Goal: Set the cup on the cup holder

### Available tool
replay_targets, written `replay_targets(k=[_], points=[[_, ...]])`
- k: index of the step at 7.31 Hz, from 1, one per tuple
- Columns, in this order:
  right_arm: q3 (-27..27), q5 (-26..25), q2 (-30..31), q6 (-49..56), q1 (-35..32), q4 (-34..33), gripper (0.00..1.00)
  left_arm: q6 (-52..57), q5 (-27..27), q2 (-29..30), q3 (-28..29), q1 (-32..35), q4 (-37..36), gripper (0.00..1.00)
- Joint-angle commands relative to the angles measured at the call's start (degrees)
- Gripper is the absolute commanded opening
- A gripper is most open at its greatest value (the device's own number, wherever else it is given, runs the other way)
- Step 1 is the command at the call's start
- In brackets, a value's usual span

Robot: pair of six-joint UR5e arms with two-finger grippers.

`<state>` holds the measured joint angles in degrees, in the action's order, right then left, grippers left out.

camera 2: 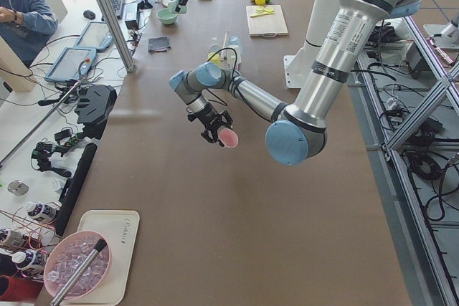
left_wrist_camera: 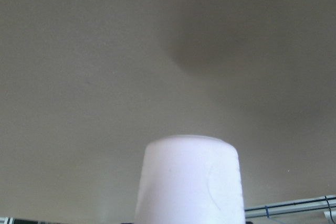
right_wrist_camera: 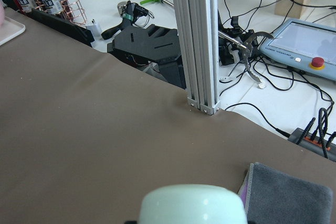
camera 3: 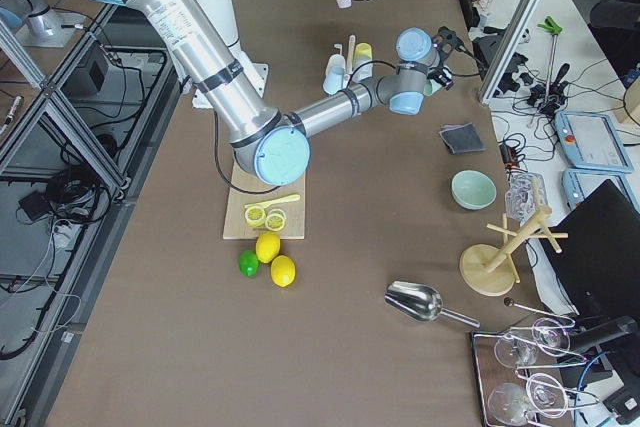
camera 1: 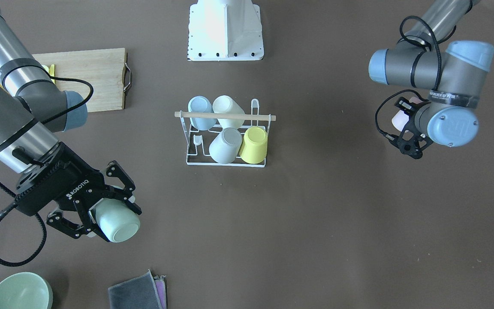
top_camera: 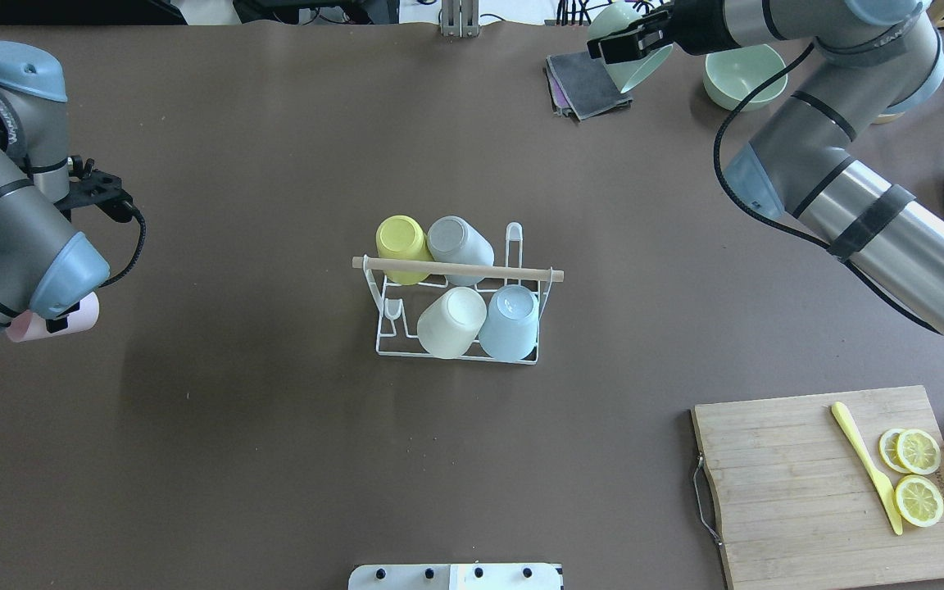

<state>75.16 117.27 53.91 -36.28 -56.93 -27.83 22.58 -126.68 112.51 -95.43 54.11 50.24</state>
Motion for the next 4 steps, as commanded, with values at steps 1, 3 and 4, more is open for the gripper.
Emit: replay_targets(k=[1, 3, 4], points=[[-0.4, -6.1, 2.1, -5.6, 3.8, 11.9, 0.0, -7.5, -2.4, -5.3, -6.7, 0.1, 20.5, 0.28], [-0.6, -12.1, 4.7, -6.3, 7.3, 20.9, 0.0, -32.5, -2.1, -9.4, -10.6, -3.6, 53.7, 0.31], [-0.5, -12.5, 4.7, -8.4, 8.1, 24.8, 0.0, -41.6, -1.9, -15.4, -16.3, -6.0, 67.2, 0.31]])
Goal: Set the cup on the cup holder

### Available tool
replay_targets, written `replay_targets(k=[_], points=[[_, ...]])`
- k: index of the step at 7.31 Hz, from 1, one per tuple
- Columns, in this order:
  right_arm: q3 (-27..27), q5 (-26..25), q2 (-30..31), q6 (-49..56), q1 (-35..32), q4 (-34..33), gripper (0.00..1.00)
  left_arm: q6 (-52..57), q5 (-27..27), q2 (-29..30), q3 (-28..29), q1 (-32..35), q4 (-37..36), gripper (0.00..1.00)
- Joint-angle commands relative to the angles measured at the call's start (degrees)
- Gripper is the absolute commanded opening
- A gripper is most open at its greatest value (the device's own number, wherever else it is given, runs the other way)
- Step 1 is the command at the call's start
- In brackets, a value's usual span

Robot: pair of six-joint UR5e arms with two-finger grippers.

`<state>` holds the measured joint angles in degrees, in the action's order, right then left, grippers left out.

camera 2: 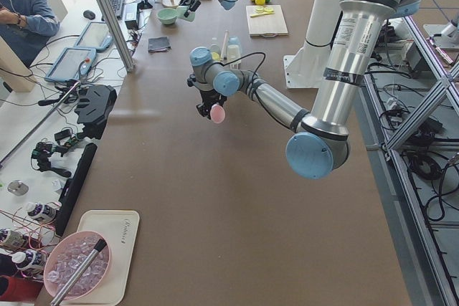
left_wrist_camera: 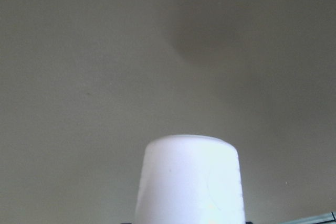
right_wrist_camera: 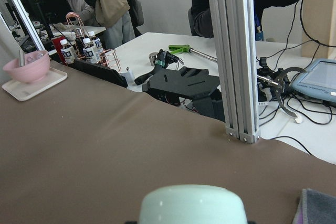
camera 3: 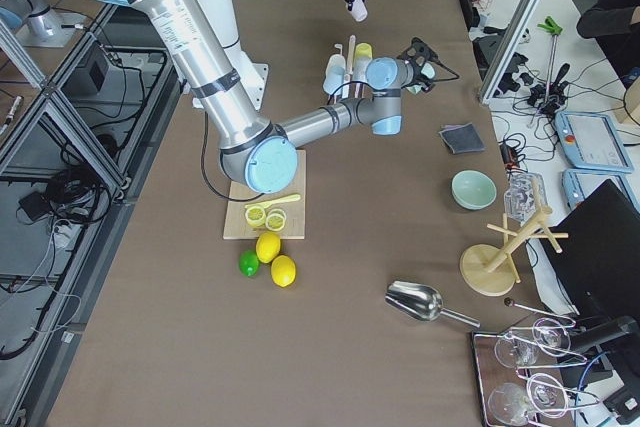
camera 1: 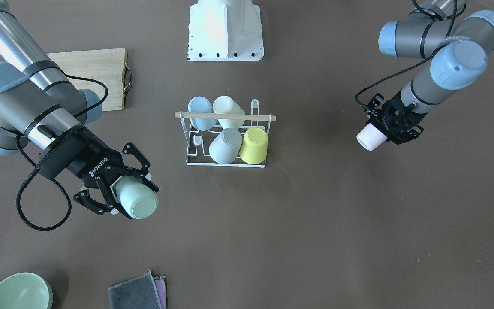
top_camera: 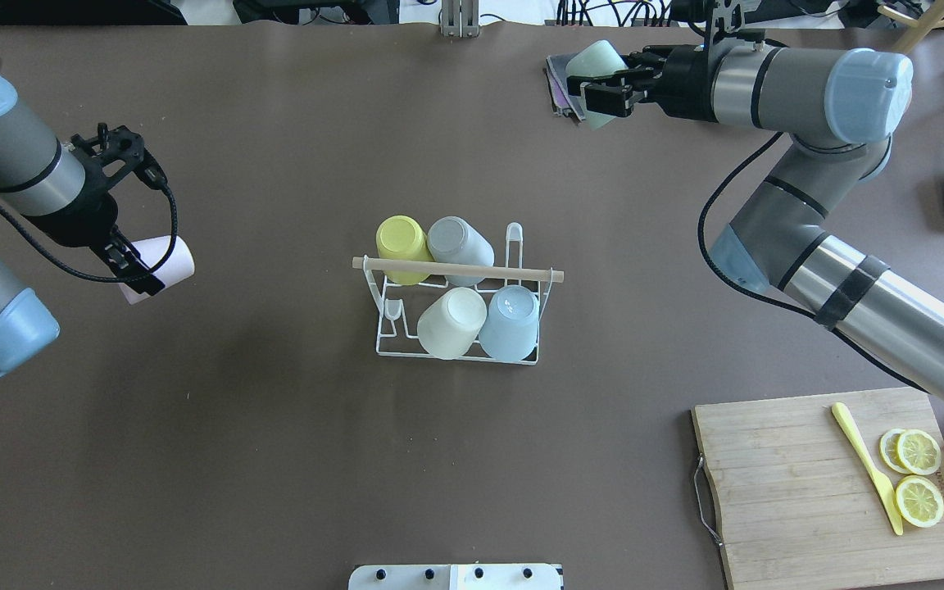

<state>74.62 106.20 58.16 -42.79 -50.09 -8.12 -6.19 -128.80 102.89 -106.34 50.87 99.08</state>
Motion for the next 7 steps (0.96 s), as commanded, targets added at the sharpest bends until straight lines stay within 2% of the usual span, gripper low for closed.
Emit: replay_targets(k=[1, 2, 3, 5, 6, 7], points=[[-0.1, -1.1, 0.5, -6.9, 2.4, 10.1, 0.0, -15.2, 1.3, -14.3, -12.1, -3.6, 29.8, 0.32], [-0.6, -1.0, 0.1, -7.4, 4.5, 14.2, 0.0, -15.5, 4.6, -21.0, -15.5, -4.1, 40.6, 0.32], [-1.0, -1.0, 0.2, -7.3, 5.9, 18.5, 0.0, -18.3, 9.0, -21.9, -15.3, -4.5, 49.8, 0.34], [-2.3, -4.3, -0.3, -5.7, 9.1, 24.8, 0.0, -21.0, 19.6, -18.7, -11.7, -6.3, 63.1, 0.35], [-3.5, -7.2, -0.9, -1.7, 9.5, 24.7, 0.0, -20.9, 26.1, -17.3, -9.3, -8.1, 69.4, 0.35], [-6.4, -10.3, -2.6, 1.0, 10.5, 24.8, 0.0, -20.6, 33.8, -12.2, -5.5, -13.1, 72.2, 0.35]])
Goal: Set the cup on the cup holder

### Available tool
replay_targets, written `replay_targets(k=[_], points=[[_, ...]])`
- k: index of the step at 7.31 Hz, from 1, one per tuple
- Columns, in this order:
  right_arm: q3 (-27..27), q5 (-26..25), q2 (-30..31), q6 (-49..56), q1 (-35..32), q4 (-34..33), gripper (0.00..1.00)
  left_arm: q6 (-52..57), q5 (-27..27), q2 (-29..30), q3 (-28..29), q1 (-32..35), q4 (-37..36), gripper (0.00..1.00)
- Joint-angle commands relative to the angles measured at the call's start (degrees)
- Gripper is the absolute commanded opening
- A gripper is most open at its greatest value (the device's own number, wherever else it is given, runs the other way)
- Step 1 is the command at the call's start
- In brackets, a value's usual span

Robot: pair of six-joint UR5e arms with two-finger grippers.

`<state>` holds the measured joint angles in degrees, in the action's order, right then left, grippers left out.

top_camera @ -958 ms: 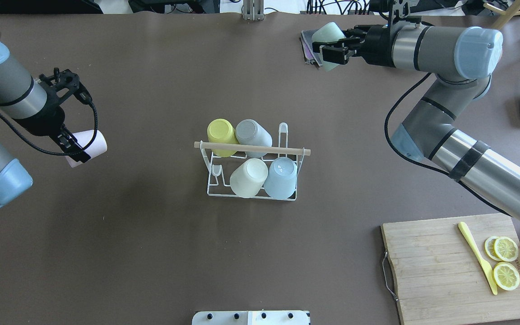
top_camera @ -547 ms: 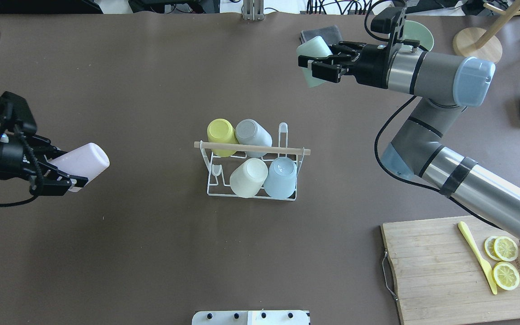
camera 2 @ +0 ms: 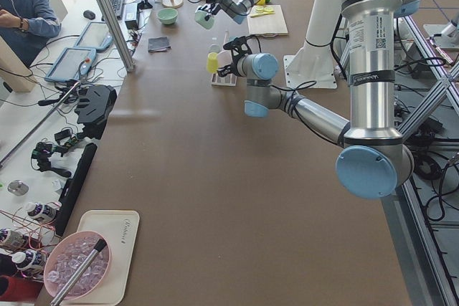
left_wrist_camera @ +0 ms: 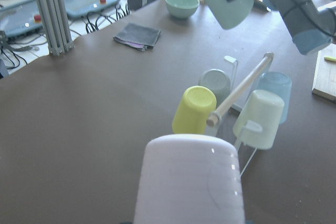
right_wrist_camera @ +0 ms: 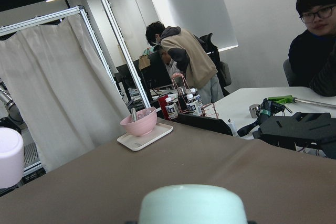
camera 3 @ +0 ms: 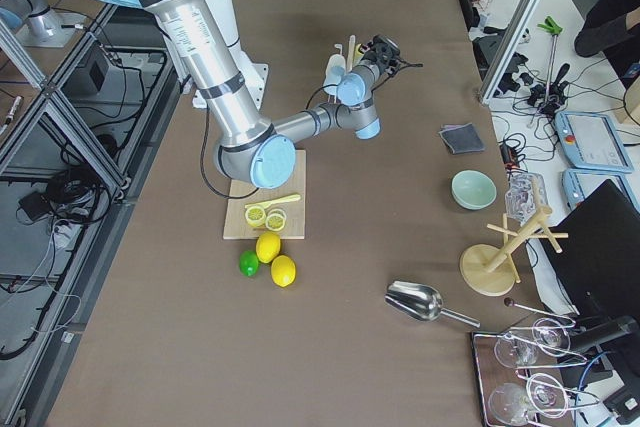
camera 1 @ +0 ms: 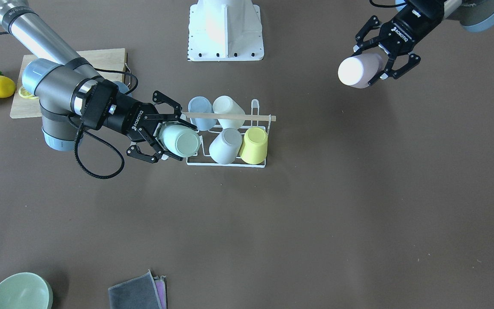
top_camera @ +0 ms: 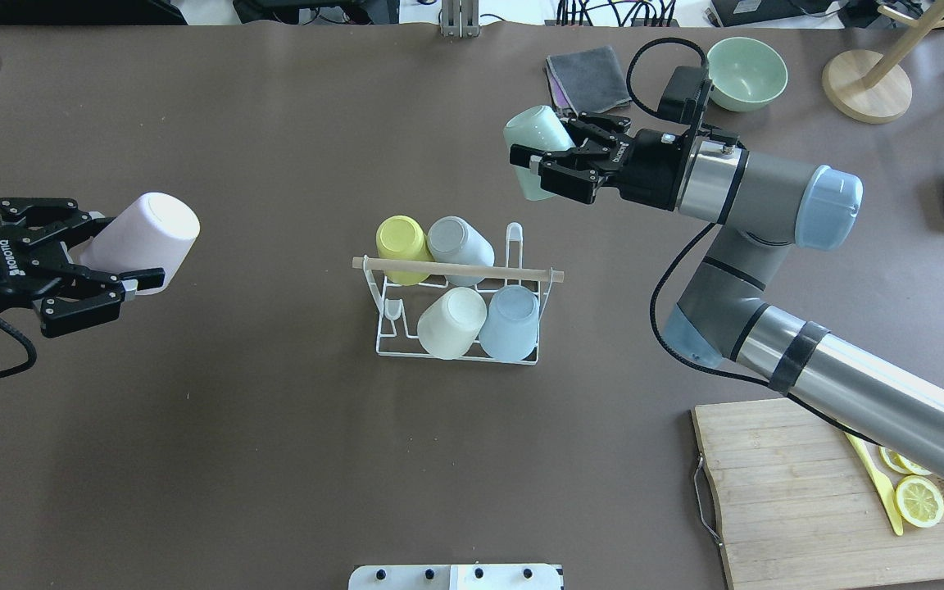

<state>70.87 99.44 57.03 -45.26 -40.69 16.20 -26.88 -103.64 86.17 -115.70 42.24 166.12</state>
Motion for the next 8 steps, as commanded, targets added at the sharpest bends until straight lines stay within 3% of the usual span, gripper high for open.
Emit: replay_targets(k=[1, 2, 3, 6, 8], points=[[-4.2, -5.9, -2.4, 5.4, 2.2, 0.4, 0.0, 0.2, 20.9, 7.1, 4.7, -10.8, 4.4, 0.35], [-5.8, -7.9, -3.5, 8.1, 3.2, 0.3, 0.0, 0.4, 31.0, 11.3, 5.8, -18.3, 3.7, 0.35], [-6.2, -8.1, -3.7, 8.5, 4.7, 0.5, 0.0, 0.5, 33.9, 12.3, 6.0, -19.5, 3.7, 0.35], [-6.1, -8.0, -3.1, 8.5, 7.1, 0.9, 0.0, 0.3, 35.0, 16.0, 8.9, -21.0, 4.0, 0.34], [-5.8, -7.9, -2.2, 8.4, 7.2, 2.3, 0.0, 0.3, 35.6, 20.3, 13.9, -21.2, 3.9, 0.35]])
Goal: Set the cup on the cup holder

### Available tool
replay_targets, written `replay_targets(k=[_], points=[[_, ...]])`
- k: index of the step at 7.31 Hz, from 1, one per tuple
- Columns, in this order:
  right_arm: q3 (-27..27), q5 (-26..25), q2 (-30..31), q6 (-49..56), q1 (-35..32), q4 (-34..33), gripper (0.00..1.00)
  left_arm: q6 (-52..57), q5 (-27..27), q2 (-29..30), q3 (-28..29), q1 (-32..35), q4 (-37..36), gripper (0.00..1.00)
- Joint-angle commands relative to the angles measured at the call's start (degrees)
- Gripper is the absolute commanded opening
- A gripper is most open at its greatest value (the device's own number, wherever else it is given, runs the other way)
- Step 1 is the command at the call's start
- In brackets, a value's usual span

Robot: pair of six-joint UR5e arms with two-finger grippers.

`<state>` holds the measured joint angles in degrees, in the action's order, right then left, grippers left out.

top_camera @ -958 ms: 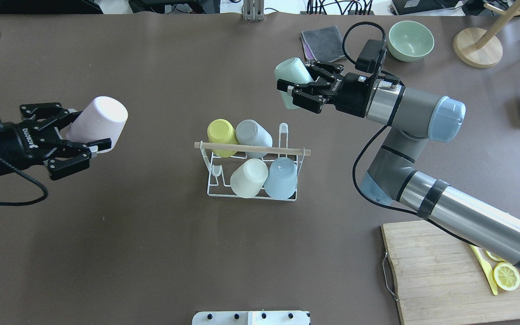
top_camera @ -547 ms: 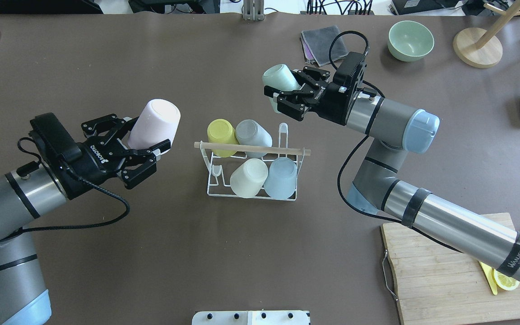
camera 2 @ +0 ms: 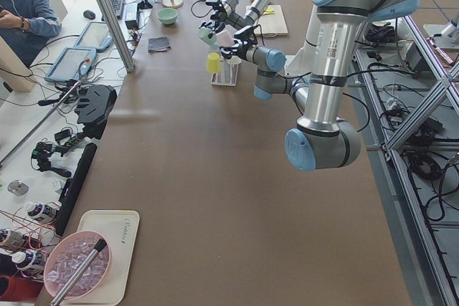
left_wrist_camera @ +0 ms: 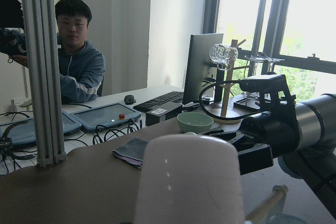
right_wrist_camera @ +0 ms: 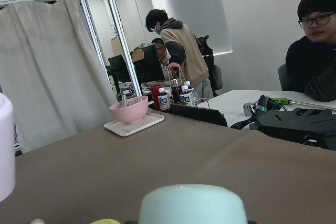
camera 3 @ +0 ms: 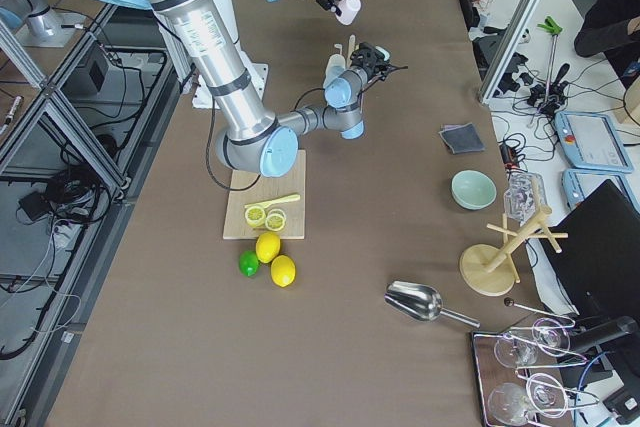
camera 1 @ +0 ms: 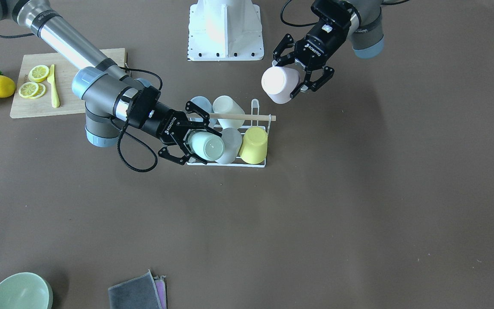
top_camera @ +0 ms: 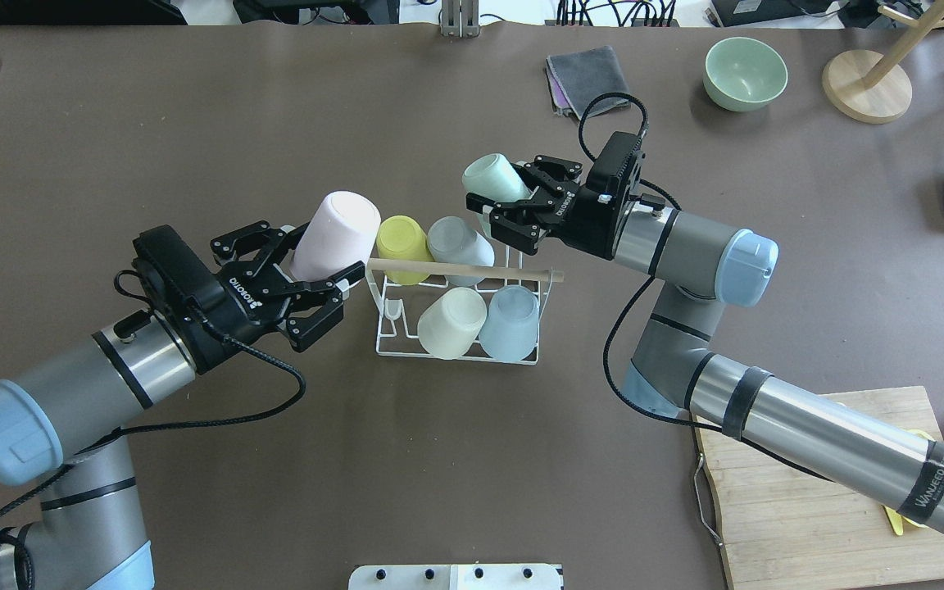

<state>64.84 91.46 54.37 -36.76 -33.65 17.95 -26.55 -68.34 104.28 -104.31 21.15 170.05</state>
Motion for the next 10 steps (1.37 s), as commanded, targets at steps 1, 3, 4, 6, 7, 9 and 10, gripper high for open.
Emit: replay_targets(k=[1, 3, 4, 6, 7, 9, 10], points=[[0.2, 0.1, 1.1, 0.0, 0.8, 1.7, 0.0, -0.1, 0.3, 3.0, 3.1, -1.6, -0.2, 0.35], [0.1, 0.2, 1.6, 0.1, 1.6, 4.3, 0.0, -0.1, 0.5, 3.9, 3.4, -3.7, 0.0, 0.35], [0.2, 0.2, 1.8, 0.1, 1.6, 4.3, 0.0, 0.0, 0.7, 3.7, 3.6, -3.8, -0.1, 0.35], [0.4, 0.3, 2.0, -0.1, 1.5, 5.9, 0.24, 0.0, 3.5, 4.0, 4.5, -3.8, 0.1, 0.35], [0.6, 0.3, 2.4, -0.2, 1.6, 6.2, 0.99, -0.1, 3.5, 4.0, 4.6, -3.8, 0.1, 0.35], [1.5, 0.2, 3.2, -0.2, 1.4, 6.2, 1.0, -0.3, 3.5, 4.7, 6.0, -4.0, 0.0, 0.35], [1.5, 0.2, 3.3, -0.1, 1.0, 6.3, 1.0, -0.3, 3.4, 5.2, 6.6, -4.5, 0.3, 0.35]])
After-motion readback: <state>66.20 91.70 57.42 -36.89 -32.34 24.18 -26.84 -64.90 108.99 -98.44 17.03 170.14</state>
